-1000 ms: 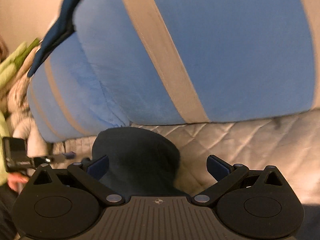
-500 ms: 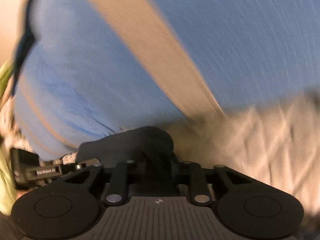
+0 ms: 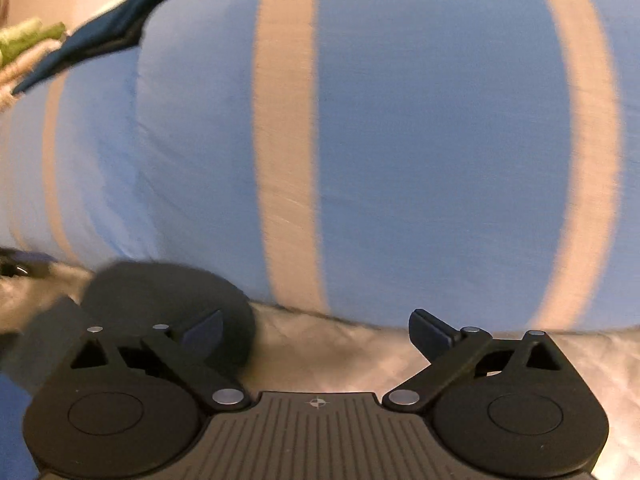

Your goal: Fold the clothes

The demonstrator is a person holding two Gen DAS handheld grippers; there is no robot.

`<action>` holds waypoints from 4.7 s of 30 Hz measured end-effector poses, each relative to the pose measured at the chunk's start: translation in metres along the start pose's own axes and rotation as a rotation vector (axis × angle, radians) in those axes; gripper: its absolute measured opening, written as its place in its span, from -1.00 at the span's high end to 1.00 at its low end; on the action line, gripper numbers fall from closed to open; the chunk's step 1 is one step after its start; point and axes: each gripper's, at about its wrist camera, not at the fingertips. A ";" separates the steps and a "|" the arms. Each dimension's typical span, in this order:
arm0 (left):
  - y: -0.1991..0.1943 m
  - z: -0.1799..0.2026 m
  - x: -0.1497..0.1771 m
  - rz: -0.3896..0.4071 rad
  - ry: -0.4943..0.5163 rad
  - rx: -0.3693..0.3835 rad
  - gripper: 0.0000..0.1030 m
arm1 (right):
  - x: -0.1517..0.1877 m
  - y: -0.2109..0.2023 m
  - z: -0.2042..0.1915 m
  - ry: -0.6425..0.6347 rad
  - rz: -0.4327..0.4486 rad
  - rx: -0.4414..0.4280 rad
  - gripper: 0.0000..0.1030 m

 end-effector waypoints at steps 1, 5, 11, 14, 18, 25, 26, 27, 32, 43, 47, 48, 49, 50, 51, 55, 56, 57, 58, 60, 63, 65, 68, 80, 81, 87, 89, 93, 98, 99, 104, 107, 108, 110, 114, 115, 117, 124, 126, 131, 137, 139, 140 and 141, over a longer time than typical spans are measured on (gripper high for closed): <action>-0.001 -0.009 0.004 -0.014 -0.001 -0.011 -0.22 | 0.003 -0.006 0.008 -0.004 0.000 0.011 -0.94; 0.003 -0.036 0.023 -0.071 0.005 -0.023 -0.22 | 0.021 -0.035 0.020 -0.045 0.015 0.062 -1.00; 0.018 -0.005 0.035 -0.081 0.099 0.037 -0.22 | 0.044 -0.063 0.021 -0.097 0.017 0.104 -1.00; 0.028 0.017 0.044 -0.067 0.182 0.026 -0.23 | 0.046 -0.067 0.017 -0.114 0.015 0.110 -1.00; 0.036 0.036 0.050 -0.057 0.248 0.020 -0.17 | 0.045 -0.074 0.018 -0.100 0.028 0.101 -1.00; 0.047 0.049 0.035 -0.137 0.309 -0.146 0.77 | 0.037 -0.071 0.027 -0.100 0.027 0.146 -1.00; 0.047 0.047 0.033 -0.139 0.310 -0.189 0.77 | 0.035 -0.067 0.029 -0.094 0.023 0.155 -1.00; 0.046 0.046 0.033 -0.138 0.323 -0.222 0.77 | 0.033 -0.064 0.031 -0.087 0.019 0.163 -1.00; 0.045 0.051 0.033 -0.131 0.349 -0.312 0.78 | 0.026 -0.043 0.035 -0.113 -0.021 0.166 -1.00; 0.052 0.054 0.035 -0.145 0.326 -0.321 0.77 | 0.068 0.031 0.017 -0.327 -0.251 0.231 -1.00; 0.051 0.052 0.035 -0.142 0.305 -0.310 0.77 | 0.063 0.025 0.009 -0.367 -0.234 0.222 -1.00; 0.051 0.052 0.035 -0.141 0.302 -0.309 0.77 | 0.060 0.021 0.008 -0.372 -0.214 0.208 -1.00; 0.052 0.052 0.035 -0.139 0.301 -0.309 0.77 | 0.056 0.017 0.008 -0.368 -0.193 0.190 -1.00; 0.052 0.052 0.035 -0.138 0.300 -0.308 0.77 | 0.051 0.013 0.010 -0.356 -0.175 0.180 -1.00; 0.052 0.052 0.035 -0.137 0.297 -0.307 0.77 | 0.048 0.012 0.012 -0.346 -0.168 0.173 -1.00; 0.054 0.053 0.035 -0.132 0.287 -0.307 0.77 | 0.037 0.012 0.019 -0.324 -0.155 0.145 -0.95; 0.054 0.054 0.035 -0.132 0.288 -0.307 0.77 | 0.036 0.015 0.020 -0.326 -0.161 0.143 -0.88; 0.055 0.054 0.035 -0.132 0.289 -0.308 0.77 | 0.036 0.017 0.020 -0.326 -0.166 0.142 -0.86; 0.055 0.055 0.036 -0.131 0.291 -0.308 0.77 | 0.036 0.020 0.021 -0.324 -0.170 0.144 -0.85; 0.056 0.056 0.036 -0.131 0.291 -0.311 0.77 | 0.039 0.025 0.020 -0.320 -0.177 0.142 -0.83; 0.057 0.057 0.036 -0.128 0.291 -0.315 0.77 | 0.048 0.038 0.020 -0.329 -0.225 0.139 -0.82; 0.057 0.058 0.037 -0.121 0.297 -0.321 0.77 | 0.057 0.042 0.016 -0.368 -0.230 0.147 -0.84; 0.057 0.060 0.038 -0.109 0.308 -0.330 0.77 | 0.060 0.039 0.012 -0.384 -0.214 0.134 -0.65; 0.067 0.073 0.030 -0.055 0.339 -0.414 0.71 | 0.050 0.027 0.009 -0.382 -0.235 0.184 0.52; 0.065 0.073 0.031 -0.050 0.338 -0.423 0.66 | 0.051 0.028 0.005 -0.400 -0.243 0.209 0.39; 0.006 0.058 0.043 0.047 0.282 -0.472 0.03 | 0.051 -0.024 -0.007 -0.401 -0.145 0.246 -0.98; -0.026 0.048 0.050 0.085 0.231 -0.458 -0.10 | 0.054 -0.059 -0.006 -0.373 -0.111 0.239 -1.00; -0.090 0.027 0.071 0.138 0.086 -0.405 -0.32 | 0.065 -0.138 -0.007 -0.341 -0.045 0.216 -1.00; -0.150 0.024 0.085 0.163 0.019 -0.380 -0.32 | 0.053 -0.220 -0.007 -0.234 0.047 0.153 -1.00; -0.161 0.025 0.085 0.178 0.016 -0.379 -0.32 | 0.048 -0.233 -0.009 -0.220 0.069 0.143 -1.00; -0.204 0.028 0.076 0.237 -0.055 -0.344 -0.32 | 0.021 -0.282 -0.035 -0.217 0.144 0.086 -1.00; -0.226 0.027 0.068 0.277 -0.081 -0.327 -0.32 | 0.012 -0.307 -0.059 -0.244 0.194 0.029 -1.00; -0.233 0.027 0.066 0.290 -0.086 -0.327 -0.32 | 0.009 -0.315 -0.067 -0.254 0.208 0.010 -1.00; -0.249 0.027 0.065 0.316 -0.096 -0.331 -0.32 | 0.006 -0.330 -0.085 -0.277 0.239 -0.016 -1.00; -0.273 0.021 0.076 0.346 -0.134 -0.334 -0.34 | 0.007 -0.350 -0.116 -0.287 0.272 -0.092 -1.00; -0.278 0.019 0.081 0.348 -0.143 -0.338 -0.35 | 0.009 -0.352 -0.123 -0.286 0.265 -0.116 -1.00; -0.285 0.012 0.094 0.346 -0.165 -0.350 -0.36 | 0.016 -0.351 -0.136 -0.300 0.249 -0.149 -1.00; -0.291 -0.033 0.153 0.272 -0.347 -0.371 -0.36 | 0.057 -0.326 -0.173 -0.388 0.176 -0.216 -1.00; -0.293 -0.050 0.172 0.254 -0.422 -0.372 -0.36 | 0.067 -0.317 -0.179 -0.388 0.146 -0.245 -1.00; -0.306 -0.094 0.220 0.223 -0.584 -0.406 -0.36 | 0.088 -0.294 -0.185 -0.370 0.066 -0.315 -1.00; -0.310 -0.150 0.289 0.176 -0.822 -0.431 -0.35 | 0.117 -0.274 -0.184 -0.298 -0.011 -0.340 -1.00; -0.308 -0.167 0.313 0.175 -0.930 -0.408 -0.34 | 0.127 -0.268 -0.181 -0.242 -0.034 -0.354 -1.00; -0.306 -0.175 0.326 0.175 -0.994 -0.394 -0.33 | 0.132 -0.266 -0.179 -0.212 -0.043 -0.364 -1.00; -0.303 -0.183 0.338 0.175 -1.058 -0.380 -0.33 | 0.137 -0.263 -0.177 -0.182 -0.050 -0.375 -1.00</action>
Point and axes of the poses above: each gripper's, at about its wrist camera, not at the fingertips, and y roughly the way its jaws point, z to its right, x to its underside, and after that the axes turned 11 degrees about -x, right-handed
